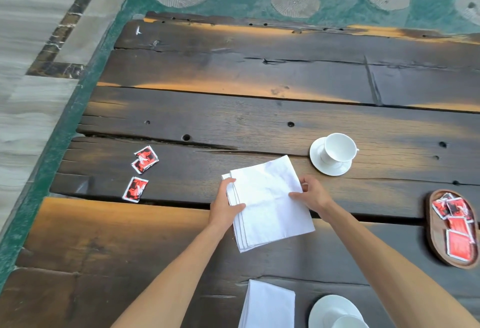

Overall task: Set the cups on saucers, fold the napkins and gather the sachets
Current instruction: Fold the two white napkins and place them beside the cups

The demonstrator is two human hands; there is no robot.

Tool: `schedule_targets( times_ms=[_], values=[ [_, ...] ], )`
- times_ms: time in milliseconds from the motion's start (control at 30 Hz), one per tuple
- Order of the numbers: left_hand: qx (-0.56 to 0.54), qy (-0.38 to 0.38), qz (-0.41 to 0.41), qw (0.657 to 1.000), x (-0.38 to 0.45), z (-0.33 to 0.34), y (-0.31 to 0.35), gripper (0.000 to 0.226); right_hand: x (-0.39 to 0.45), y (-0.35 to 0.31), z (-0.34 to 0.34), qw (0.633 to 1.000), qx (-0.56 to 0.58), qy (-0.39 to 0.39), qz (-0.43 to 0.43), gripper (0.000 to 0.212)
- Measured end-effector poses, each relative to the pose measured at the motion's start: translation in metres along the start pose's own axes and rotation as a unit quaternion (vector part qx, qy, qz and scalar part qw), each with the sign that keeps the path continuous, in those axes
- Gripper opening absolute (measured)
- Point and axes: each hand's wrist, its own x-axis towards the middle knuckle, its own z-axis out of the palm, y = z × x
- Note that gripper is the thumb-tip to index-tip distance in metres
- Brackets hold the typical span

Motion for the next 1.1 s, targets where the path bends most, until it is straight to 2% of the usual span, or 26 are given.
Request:
schedule_targets(
  times_ms=[100, 167, 400, 533, 633, 733, 1033, 1100],
  values=[
    [0.002, 0.014, 0.0, 1.0, 0.004, -0.002, -0.006, 0.025, 0.001, 0.002, -0.002, 1.0, -0.017, 0.003, -0.004, 0.025],
    [-0.016, 0.012, -0.002, 1.0, 0.005, -0.004, -0.008, 0.019, 0.002, 0.001, -0.003, 1.0, -0.013, -0.001, -0.004, 0.024],
    [-0.02, 0.012, -0.018, 1.0, 0.004, -0.006, -0.004, 0.017, 0.0, 0.002, -0.003, 1.0, -0.011, 0.005, 0.001, 0.021],
    [0.028, 0.018, 0.001, 0.999, 0.003, -0.004, -0.002, 0.017, -0.003, 0.0, -0.001, 0.999, -0.031, 0.013, 0.004, 0.023],
    [0.053, 0.013, 0.026, 0.998, 0.003, -0.003, -0.003, 0.021, -0.005, -0.004, 0.001, 0.999, -0.031, 0.007, -0.007, 0.024],
    [0.044, 0.011, 0.012, 0.999, 0.002, -0.001, -0.002, 0.021, -0.009, -0.01, 0.003, 0.999, -0.031, -0.003, -0.031, 0.022],
    [0.003, 0.011, -0.014, 1.0, 0.001, 0.003, -0.005, 0.012, -0.035, -0.033, 0.036, 0.987, 0.032, -0.123, -0.1, 0.028],
    [-0.033, 0.014, -0.024, 0.999, 0.0, 0.002, -0.004, 0.019, -0.039, -0.035, 0.047, 0.984, 0.034, -0.144, -0.101, 0.026]
  ],
)
